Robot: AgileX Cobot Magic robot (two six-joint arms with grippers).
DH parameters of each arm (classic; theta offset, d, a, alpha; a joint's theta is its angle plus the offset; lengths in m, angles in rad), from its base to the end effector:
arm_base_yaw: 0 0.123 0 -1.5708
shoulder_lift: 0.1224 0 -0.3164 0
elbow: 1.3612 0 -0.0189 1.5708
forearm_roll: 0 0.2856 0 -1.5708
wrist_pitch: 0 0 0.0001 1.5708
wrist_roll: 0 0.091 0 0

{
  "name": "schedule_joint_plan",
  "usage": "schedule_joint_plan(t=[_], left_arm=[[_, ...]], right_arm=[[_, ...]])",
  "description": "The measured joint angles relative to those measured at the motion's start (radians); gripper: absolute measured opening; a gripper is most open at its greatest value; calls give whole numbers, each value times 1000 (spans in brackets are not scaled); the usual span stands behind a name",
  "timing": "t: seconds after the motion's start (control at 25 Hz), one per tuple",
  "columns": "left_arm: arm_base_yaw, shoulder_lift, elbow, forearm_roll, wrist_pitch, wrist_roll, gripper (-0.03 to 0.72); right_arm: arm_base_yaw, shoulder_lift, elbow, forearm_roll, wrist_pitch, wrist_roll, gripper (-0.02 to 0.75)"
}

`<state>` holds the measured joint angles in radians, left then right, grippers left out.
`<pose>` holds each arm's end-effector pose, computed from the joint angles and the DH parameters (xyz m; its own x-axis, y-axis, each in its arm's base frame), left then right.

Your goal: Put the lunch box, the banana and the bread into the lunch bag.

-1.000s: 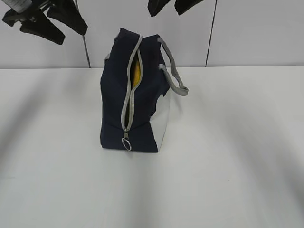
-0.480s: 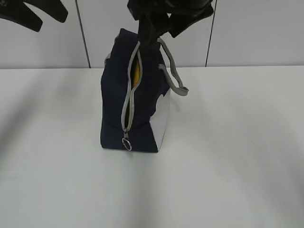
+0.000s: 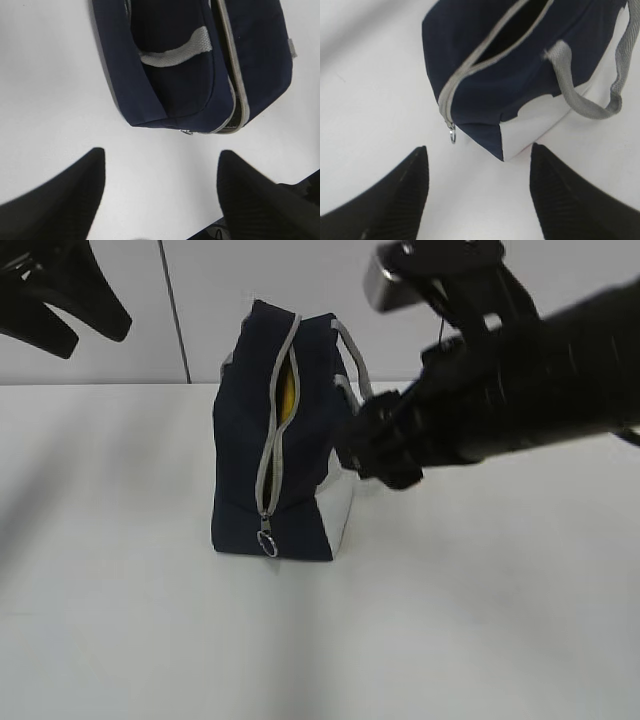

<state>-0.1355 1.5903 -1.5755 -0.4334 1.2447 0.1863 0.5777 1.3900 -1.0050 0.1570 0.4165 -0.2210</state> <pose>0.3547 -0.0849 0.3998 -0.8891 0.1574 -0.4299 0.3230 0.8812 -0.3452 0.2724 0.1845 0.3139 -0.4991 -0.4173 -0.7594 -0.6256 0.7800 -0.0174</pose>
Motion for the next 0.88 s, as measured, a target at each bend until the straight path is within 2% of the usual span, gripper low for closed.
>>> schedule_joint_plan(t=[0.12,0.32,0.44,0.56,0.68,0.8,0.88], left_arm=[[0,0,0,-7,-5,0,475],[0,0,0,-6,-7,0,466],[0,0,0,-2,-7,0,466],[0,0,0,1,-8,0,461],[0,0,0,1,-13,0,458],[0,0,0,6,-19,0,456],[0,0,0,7,-20,0,455]], right_arm=[[0,-38,182,2,-217,-16,470],[0,-14,377,4,-657,-23,470],[0,47,413,5,-817,-23,470],[0,106,414,-7,-873,4,470],[0,161,414,-127,-887,109,470],[0,205,414,-356,-901,239,470],[0,236,414,-442,-924,290,470]])
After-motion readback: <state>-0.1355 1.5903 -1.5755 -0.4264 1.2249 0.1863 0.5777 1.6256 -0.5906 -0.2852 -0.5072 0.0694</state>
